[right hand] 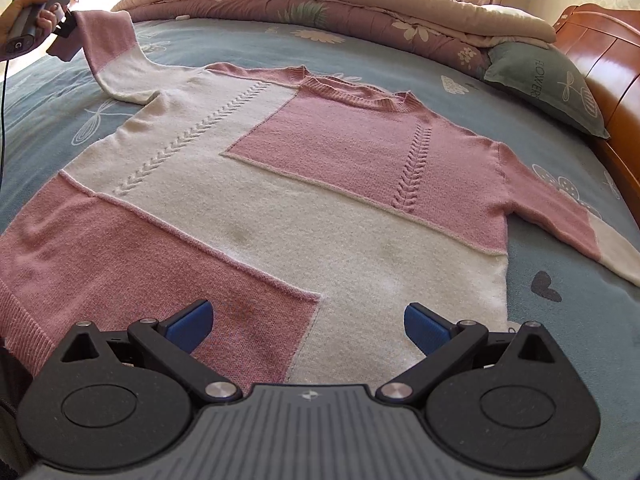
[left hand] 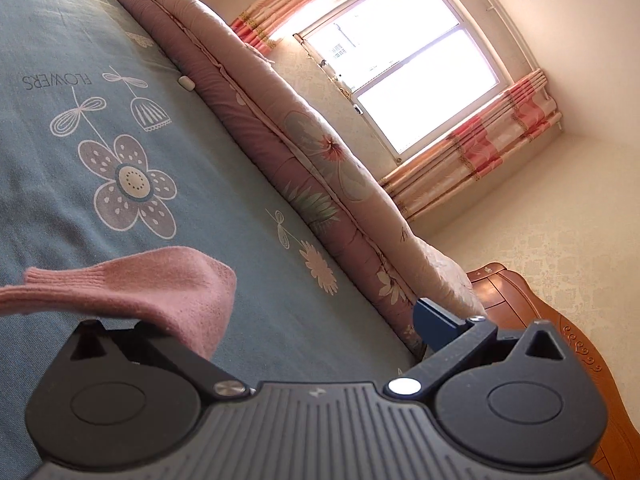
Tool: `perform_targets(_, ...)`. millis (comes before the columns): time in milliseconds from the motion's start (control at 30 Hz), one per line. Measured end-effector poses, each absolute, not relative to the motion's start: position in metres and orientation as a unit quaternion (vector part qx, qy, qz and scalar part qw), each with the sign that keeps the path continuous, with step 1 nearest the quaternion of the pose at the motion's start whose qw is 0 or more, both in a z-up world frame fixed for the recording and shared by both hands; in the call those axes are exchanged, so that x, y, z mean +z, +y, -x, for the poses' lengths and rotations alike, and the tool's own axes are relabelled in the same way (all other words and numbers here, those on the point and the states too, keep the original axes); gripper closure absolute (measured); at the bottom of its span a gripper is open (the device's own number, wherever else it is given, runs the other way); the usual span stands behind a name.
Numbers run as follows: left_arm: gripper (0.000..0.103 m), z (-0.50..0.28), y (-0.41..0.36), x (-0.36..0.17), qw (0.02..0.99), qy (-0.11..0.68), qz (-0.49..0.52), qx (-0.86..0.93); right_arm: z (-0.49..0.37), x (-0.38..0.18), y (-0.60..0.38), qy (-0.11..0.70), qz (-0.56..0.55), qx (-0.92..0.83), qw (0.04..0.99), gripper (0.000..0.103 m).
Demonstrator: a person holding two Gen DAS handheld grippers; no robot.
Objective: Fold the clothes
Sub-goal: 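Carry the held cuff across the sweater body toward the collar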
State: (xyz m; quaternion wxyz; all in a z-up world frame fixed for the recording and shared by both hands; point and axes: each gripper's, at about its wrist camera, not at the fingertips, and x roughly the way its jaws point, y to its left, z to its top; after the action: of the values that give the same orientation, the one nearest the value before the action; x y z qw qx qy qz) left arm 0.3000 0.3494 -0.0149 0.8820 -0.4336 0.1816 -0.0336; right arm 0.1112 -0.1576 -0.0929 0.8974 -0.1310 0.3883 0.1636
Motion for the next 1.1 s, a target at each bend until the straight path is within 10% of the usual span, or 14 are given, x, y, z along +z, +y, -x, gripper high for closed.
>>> perform_targets(1100, 0.001, -0.356, 0.167, 0.052, 0.875, 0.269, 0.380, -0.134, -0.083, -0.098, -0.200, 0.358, 0.103, 0.179, 0.911, 0.000)
